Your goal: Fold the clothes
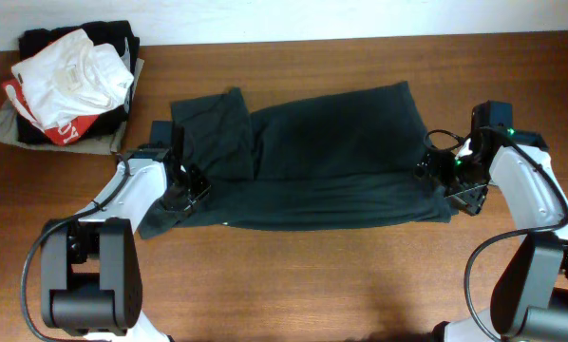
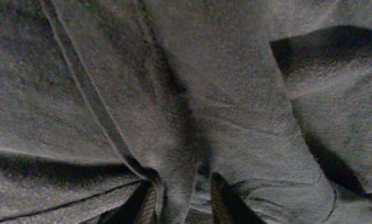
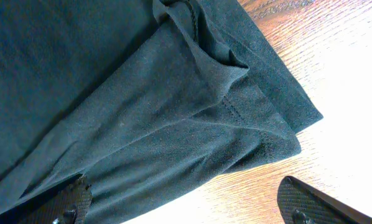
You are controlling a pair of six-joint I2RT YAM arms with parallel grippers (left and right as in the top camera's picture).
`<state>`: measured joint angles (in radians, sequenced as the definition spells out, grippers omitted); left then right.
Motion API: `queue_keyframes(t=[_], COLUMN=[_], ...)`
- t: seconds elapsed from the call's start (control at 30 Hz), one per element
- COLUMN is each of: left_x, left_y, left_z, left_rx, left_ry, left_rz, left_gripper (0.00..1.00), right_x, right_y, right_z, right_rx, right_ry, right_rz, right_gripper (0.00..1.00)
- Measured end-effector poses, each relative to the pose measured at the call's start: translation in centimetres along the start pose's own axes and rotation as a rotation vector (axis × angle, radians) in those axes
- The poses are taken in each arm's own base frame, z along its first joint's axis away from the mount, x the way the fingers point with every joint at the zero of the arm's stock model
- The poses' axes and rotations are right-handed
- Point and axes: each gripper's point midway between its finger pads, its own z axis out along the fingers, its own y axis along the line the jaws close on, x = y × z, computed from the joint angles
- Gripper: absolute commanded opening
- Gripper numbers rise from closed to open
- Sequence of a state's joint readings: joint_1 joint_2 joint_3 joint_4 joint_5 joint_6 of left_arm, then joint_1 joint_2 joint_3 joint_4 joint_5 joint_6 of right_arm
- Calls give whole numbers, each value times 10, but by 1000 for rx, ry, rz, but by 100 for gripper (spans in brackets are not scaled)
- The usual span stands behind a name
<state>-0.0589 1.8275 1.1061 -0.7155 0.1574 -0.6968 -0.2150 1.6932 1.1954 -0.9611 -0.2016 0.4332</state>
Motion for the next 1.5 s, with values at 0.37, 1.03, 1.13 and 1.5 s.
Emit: queue_keyframes(t=[0.37,1.03,1.13,1.5], left_x=[-7,-20,-25,-47], left_y=[-7,-68,-79,-95], left_z=[-5,-8,-10,-20], left_rx=[15,166,196,248], left_ry=[-19,-160,-192,-302], left_rz=[11,139,156,166], left_gripper=[6,1,1,1], right_x=[0,0,0,0], right_y=[0,0,0,0], right_z=[0,0,0,0], right_rx=[0,0,0,0], right_ry=[0,0,0,0], right_rz=[0,0,0,1], right_gripper=[99,99,99,99])
